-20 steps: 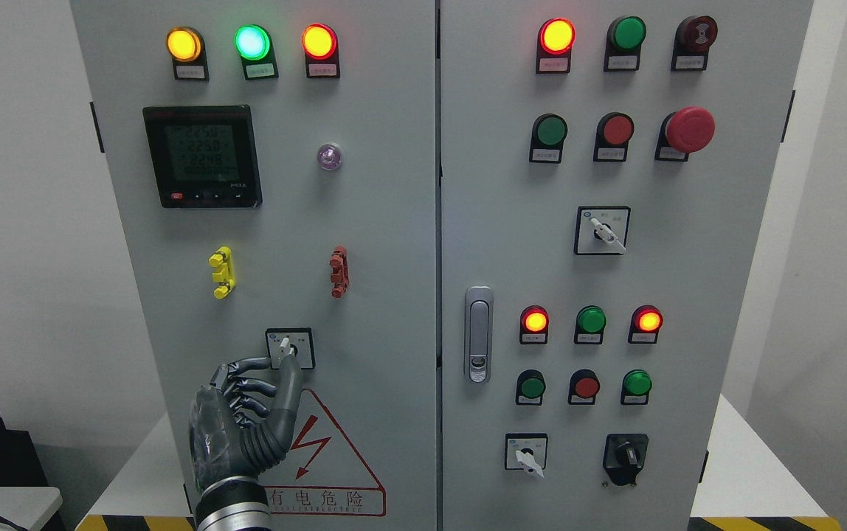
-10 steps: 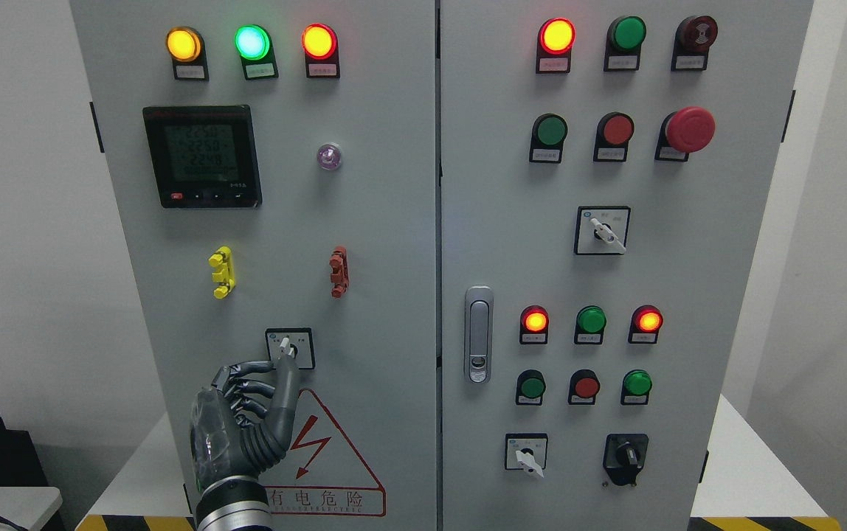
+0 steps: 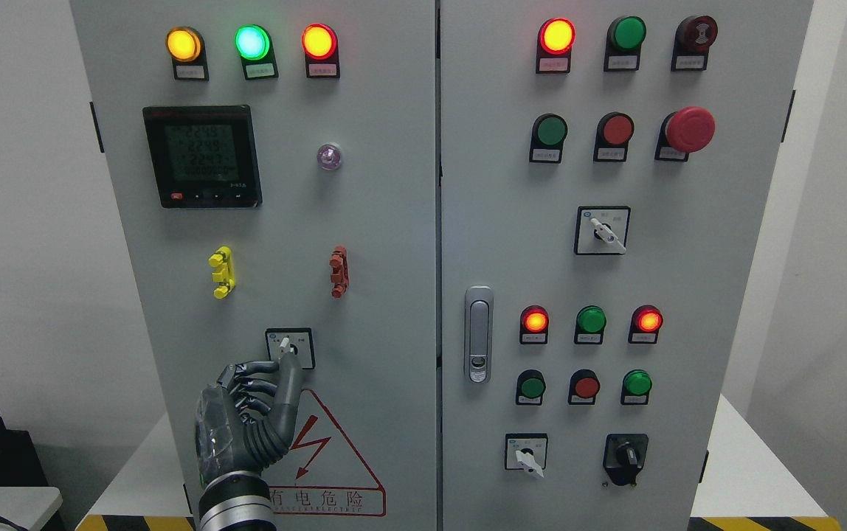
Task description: Turn on light switch 1
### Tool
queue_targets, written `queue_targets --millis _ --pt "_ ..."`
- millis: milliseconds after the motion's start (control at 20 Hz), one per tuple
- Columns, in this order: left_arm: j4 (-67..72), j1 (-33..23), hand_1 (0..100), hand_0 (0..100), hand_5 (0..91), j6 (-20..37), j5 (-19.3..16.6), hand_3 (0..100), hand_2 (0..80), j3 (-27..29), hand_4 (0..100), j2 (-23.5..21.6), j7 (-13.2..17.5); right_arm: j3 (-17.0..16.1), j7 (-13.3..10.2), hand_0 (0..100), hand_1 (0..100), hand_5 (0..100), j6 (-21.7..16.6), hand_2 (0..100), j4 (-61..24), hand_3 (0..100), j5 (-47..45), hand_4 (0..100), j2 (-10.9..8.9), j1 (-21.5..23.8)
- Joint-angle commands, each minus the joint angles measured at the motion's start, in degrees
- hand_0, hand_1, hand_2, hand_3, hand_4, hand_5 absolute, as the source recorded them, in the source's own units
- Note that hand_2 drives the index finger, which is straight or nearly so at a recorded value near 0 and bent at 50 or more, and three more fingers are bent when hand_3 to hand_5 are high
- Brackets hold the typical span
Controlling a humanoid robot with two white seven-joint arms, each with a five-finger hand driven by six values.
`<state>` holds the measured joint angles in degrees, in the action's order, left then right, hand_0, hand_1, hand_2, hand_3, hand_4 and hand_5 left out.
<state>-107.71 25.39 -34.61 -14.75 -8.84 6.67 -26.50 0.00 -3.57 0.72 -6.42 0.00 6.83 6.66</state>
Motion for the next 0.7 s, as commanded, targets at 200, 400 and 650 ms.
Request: queue_targets --millis 200,400,650 --pt "0.1 1.1 41 27 87.9 -1.0 0.2 73 46.8 0.0 84 0.0 0.3 1.0 0.0 12 39 0 0.1 0 0.0 0 -1.4 0 0.03 0.0" --pt "0.2 1.2 41 27 87.9 -1.1 0.5 73 47.1 0.0 84 0.0 0.3 1.0 0.0 12 39 0 0.1 0 0.0 0 -1.4 0 0.03 0.0" --pt "0.3 1.2 41 27 87.9 -1.8 0.5 73 47.2 0.0 84 0.0 0.3 1.0 0.0 12 39 0 0.0 0 0.0 0 -1.4 0 0.03 -0.1"
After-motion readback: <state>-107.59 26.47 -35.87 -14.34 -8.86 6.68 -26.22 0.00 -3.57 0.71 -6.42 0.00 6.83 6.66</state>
